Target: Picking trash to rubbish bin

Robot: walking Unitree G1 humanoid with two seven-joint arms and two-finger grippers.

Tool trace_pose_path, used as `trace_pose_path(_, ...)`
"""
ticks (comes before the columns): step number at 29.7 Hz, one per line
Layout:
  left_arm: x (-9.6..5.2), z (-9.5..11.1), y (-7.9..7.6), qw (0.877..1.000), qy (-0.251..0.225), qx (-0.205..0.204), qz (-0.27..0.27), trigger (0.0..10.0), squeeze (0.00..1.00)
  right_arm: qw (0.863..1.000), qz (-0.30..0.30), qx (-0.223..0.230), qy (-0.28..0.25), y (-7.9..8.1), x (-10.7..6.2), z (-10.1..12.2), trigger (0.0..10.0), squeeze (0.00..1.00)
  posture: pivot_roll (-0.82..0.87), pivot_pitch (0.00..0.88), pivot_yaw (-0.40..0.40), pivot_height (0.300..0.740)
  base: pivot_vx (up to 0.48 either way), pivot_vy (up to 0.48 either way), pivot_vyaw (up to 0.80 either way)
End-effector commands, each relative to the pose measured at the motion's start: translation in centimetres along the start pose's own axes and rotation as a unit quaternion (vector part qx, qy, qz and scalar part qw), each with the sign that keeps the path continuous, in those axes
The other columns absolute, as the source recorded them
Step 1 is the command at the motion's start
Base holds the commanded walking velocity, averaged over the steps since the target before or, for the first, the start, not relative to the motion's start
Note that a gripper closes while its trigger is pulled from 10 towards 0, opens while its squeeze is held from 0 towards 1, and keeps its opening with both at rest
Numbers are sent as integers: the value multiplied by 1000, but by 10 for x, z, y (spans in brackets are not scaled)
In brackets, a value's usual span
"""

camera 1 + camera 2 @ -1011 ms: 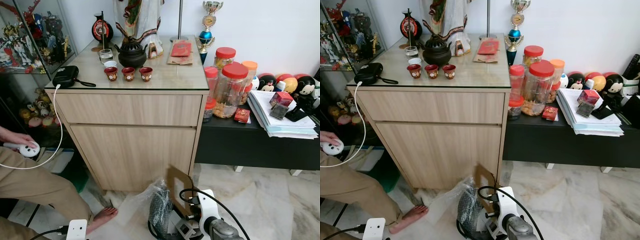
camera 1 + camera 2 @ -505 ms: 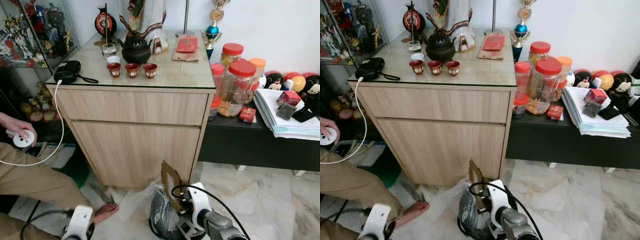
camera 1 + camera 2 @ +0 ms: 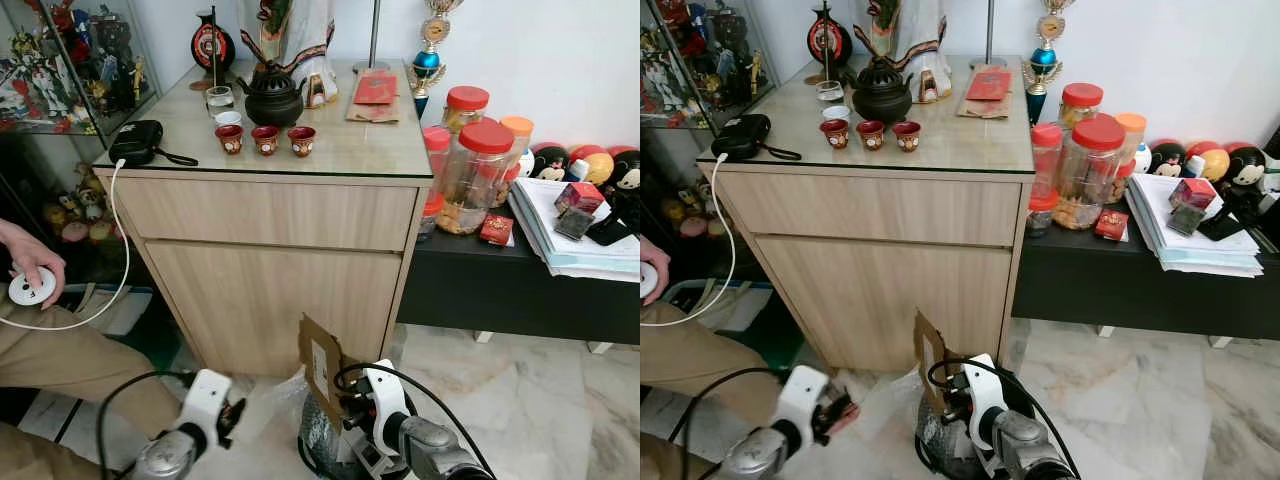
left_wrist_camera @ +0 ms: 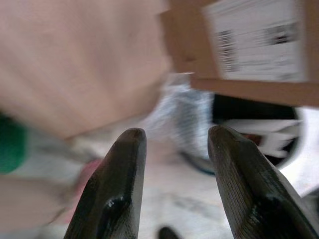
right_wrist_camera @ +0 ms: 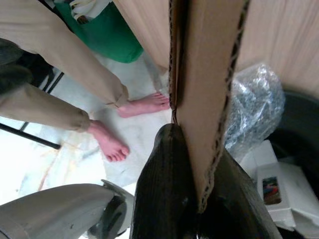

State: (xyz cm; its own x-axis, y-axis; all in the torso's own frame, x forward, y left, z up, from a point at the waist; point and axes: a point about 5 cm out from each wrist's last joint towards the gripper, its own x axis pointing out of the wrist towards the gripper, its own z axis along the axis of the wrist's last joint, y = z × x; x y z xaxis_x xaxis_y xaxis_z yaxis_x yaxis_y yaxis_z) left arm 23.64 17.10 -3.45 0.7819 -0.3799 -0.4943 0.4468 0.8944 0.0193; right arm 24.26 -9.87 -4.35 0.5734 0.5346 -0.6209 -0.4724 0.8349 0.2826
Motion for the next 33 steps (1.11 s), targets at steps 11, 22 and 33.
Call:
trace_pose_path(11,5,7,-3,999,-1,-3,-36,10000,0,987,-149,-63,-15,-30,-8,18,10000,0,61,20,-1,740,0,0,0)
trace_pose_path(22,5,6,-6,999,0,-10,-43,10000,0,974,-198,-108,31,-43,-17,4,10000,0,61,25,-3,740,0,0,0)
trace_pose_path(33,6,5,-9,999,4,-13,-47,10000,0,966,-136,-202,90,-29,-12,-12,10000,0,59,29,-6,740,0,0,0)
